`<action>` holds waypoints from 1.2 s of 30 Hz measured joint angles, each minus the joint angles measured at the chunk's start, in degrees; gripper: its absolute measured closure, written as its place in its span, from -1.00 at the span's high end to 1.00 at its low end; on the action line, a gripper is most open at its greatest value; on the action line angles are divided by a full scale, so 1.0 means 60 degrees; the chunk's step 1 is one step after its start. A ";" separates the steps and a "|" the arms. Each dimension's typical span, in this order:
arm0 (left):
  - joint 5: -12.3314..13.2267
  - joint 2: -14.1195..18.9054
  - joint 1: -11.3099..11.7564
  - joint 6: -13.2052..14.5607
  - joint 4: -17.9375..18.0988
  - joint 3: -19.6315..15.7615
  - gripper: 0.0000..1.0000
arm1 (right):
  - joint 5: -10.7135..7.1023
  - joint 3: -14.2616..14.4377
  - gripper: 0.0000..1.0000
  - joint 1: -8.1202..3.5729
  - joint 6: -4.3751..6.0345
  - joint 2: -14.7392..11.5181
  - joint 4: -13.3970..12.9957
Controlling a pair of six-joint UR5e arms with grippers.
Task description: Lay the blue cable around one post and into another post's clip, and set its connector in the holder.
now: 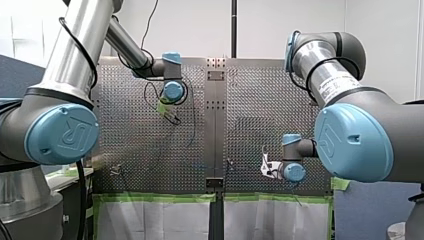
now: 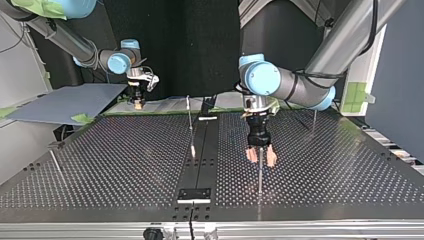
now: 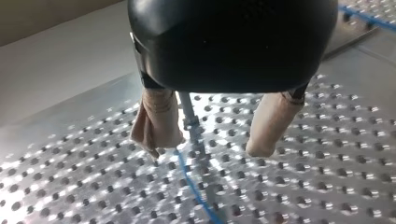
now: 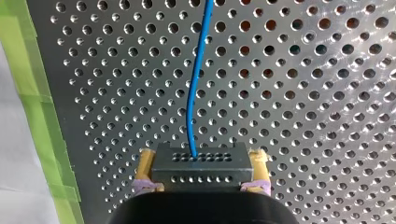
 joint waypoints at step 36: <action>0.0652 -0.0766 0.0873 -0.0756 -0.0383 0.0354 1.00 | 0.0092 -0.0001 -1.00 0.0044 -0.0191 -0.0008 0.0083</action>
